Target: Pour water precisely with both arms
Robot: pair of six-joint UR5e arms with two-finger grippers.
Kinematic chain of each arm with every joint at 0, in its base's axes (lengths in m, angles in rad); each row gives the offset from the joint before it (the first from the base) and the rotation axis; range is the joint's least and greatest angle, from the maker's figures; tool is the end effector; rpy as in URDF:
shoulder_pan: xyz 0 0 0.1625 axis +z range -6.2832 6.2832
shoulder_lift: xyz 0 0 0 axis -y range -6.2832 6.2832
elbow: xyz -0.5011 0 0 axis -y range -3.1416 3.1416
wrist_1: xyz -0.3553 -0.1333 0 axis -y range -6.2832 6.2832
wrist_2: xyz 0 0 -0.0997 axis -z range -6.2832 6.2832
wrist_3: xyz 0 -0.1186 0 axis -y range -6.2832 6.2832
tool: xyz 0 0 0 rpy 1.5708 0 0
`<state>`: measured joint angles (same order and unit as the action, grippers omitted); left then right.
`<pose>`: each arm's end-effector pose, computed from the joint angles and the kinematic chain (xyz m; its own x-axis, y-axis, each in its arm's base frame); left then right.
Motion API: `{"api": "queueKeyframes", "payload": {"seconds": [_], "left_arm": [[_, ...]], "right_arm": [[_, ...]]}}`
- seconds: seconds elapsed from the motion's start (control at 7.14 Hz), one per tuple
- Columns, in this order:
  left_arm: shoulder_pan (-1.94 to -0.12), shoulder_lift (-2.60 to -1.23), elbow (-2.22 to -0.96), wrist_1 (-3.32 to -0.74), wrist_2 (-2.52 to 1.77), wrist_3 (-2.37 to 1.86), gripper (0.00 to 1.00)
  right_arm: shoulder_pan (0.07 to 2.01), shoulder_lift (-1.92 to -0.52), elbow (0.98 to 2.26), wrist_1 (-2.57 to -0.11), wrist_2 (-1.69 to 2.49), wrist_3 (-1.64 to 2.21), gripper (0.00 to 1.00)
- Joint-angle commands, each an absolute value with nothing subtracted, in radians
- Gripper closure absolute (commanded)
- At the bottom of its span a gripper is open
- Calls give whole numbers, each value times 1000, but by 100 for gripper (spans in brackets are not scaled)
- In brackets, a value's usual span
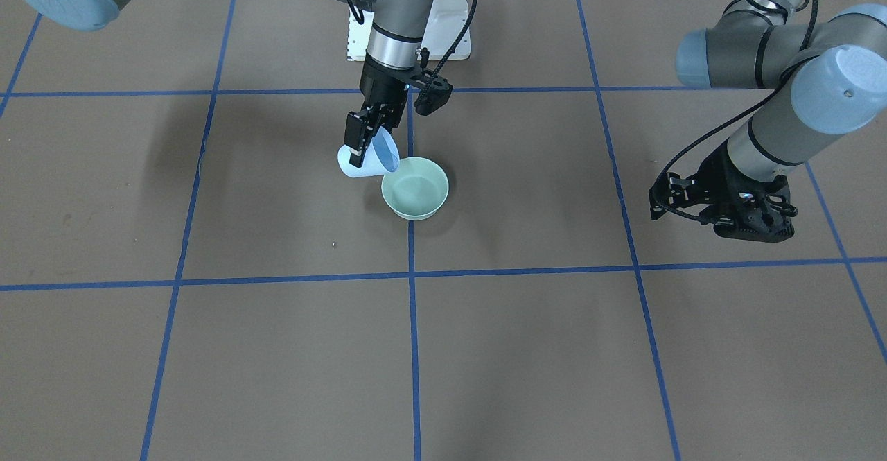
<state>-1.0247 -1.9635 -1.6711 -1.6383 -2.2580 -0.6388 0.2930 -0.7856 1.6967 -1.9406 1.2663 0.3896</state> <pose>0.2817 -0.5753 0.4819 0.6520 0.1221 -0.7483 -0.0637 0.9923 0.1064 -0.6365 -0.3684 0.2818 0.7033 -0.7096 -0.0420 0.5982 0.5589 0.5742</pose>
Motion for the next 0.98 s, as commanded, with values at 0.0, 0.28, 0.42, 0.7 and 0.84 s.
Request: {"api": "queueKeyframes", "payload": {"seconds": [0.0, 0.28, 0.42, 0.7, 0.84], "left_arm": [[-1025, -1962, -1672, -1638, -2258, -640, 16], [-1025, -1954, -1677, -1638, -2258, -638, 16], [-1025, -1953, -1677, -1638, -2258, -638, 16], [-1025, -1951, -1677, -1638, -2258, -638, 16], [-1025, -1951, -1678, -1638, -2258, -638, 16]], "right_arm": [[293, -758, 1661, -1960, 1267, 388, 100], [293, -735, 1651, -1993, 1267, 339, 100], [293, -735, 1644, -1996, 1267, 334, 100], [293, -719, 1634, -2014, 1266, 311, 100], [295, -718, 1632, -2020, 1266, 286, 100]]}}
